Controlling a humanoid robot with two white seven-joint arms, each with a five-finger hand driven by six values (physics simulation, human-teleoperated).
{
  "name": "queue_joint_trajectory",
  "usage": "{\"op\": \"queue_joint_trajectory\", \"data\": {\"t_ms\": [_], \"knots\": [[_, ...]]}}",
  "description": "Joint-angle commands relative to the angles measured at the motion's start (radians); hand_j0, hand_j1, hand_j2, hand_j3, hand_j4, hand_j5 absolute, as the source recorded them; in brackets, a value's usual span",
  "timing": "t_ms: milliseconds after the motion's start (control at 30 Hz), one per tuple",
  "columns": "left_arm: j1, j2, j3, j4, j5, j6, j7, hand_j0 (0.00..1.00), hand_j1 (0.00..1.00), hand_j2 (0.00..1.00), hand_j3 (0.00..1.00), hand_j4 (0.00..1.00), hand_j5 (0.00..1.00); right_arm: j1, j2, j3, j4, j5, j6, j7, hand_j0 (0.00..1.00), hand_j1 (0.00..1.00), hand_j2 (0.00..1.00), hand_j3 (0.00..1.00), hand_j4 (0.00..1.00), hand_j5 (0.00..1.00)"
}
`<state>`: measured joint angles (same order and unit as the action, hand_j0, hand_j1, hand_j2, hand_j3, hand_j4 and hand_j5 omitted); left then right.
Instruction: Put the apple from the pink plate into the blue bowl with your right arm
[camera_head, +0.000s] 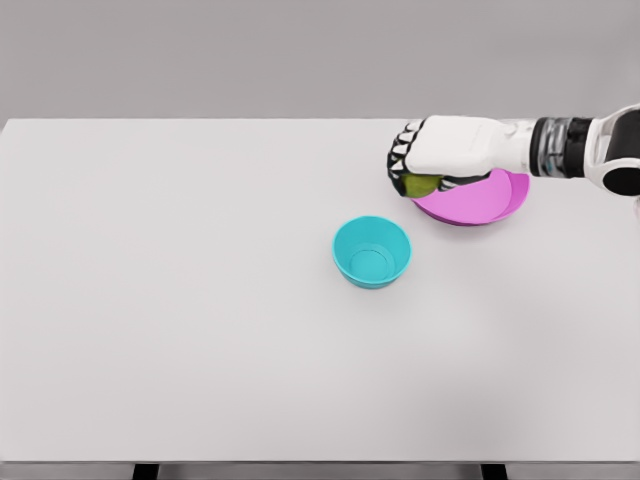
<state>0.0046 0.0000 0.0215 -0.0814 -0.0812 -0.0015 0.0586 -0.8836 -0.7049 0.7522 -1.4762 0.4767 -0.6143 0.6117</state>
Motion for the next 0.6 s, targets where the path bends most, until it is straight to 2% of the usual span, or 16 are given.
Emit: {"op": "queue_joint_trajectory", "data": {"t_ms": [0, 267, 467, 567], "knots": [[0.0, 0.0, 0.0, 0.0, 0.0, 0.0, 0.0, 1.0, 1.0, 1.0, 1.0, 1.0, 1.0, 0.0, -0.016, -0.001, -0.058, -0.006, 0.003, -0.001, 0.43, 0.43, 0.43, 0.43, 0.43, 0.43], [0.0, 0.0, 0.0, 0.0, 0.0, 0.0, 0.0, 1.0, 1.0, 1.0, 1.0, 1.0, 1.0, 0.041, -0.031, 0.001, -0.164, -0.006, 0.003, -0.001, 0.43, 0.43, 0.43, 0.43, 0.43, 0.43], [0.0, 0.0, 0.0, 0.0, 0.0, 0.0, 0.001, 1.0, 1.0, 1.0, 1.0, 1.0, 1.0, 0.075, -0.022, 0.007, -0.171, -0.006, 0.003, -0.001, 0.44, 0.44, 0.44, 0.44, 0.44, 0.44], [0.0, 0.0, 0.0, 0.0, 0.0, 0.0, 0.0, 1.0, 1.0, 1.0, 1.0, 1.0, 1.0, 0.077, -0.016, 0.052, -0.17, -0.001, 0.003, -0.001, 0.44, 0.44, 0.44, 0.44, 0.44, 0.44]]}}
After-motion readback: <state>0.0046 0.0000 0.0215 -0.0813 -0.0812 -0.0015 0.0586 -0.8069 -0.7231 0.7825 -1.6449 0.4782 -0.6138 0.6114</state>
